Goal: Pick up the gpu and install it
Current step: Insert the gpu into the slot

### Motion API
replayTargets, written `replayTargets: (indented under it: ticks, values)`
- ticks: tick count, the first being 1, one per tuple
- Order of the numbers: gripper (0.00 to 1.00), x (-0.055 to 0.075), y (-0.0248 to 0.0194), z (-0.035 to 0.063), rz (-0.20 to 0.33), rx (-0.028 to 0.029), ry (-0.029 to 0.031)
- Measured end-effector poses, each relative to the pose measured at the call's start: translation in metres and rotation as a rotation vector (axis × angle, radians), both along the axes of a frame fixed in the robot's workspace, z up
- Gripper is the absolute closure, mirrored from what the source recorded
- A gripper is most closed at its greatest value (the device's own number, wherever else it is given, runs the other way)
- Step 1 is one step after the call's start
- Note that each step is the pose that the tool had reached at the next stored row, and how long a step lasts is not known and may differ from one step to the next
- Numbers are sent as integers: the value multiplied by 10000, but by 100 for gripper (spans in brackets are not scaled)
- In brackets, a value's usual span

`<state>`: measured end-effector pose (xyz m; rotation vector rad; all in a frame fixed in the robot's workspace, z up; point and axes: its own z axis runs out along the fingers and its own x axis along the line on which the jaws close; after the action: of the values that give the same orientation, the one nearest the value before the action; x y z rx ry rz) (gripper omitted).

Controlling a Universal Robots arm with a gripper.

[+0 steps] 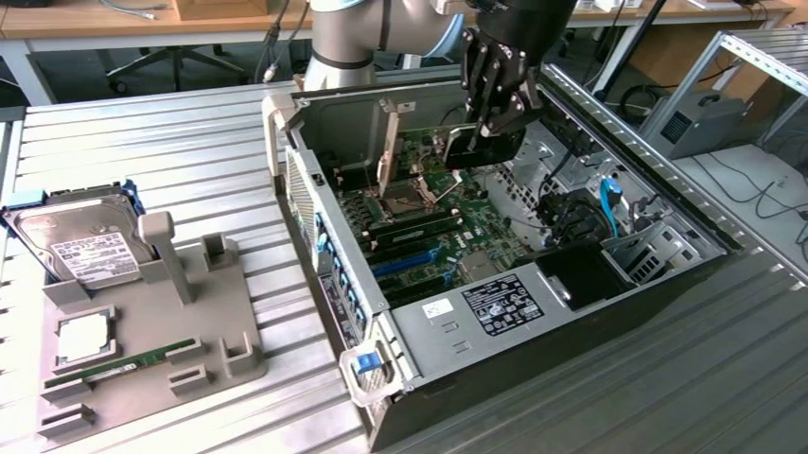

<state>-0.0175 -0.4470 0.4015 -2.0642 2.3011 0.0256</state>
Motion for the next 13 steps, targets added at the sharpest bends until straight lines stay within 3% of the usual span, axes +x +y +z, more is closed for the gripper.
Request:
replayTargets:
  ticks: [6, 7, 9, 13]
  values:
    - [73, -3, 0, -87, 0, -5, 0]
    - [73, -2, 0, -88, -1, -16, 22]
    - [73, 10, 0, -91, -1, -90, 115]
    - [73, 13, 0, -95, 0, -112, 121]
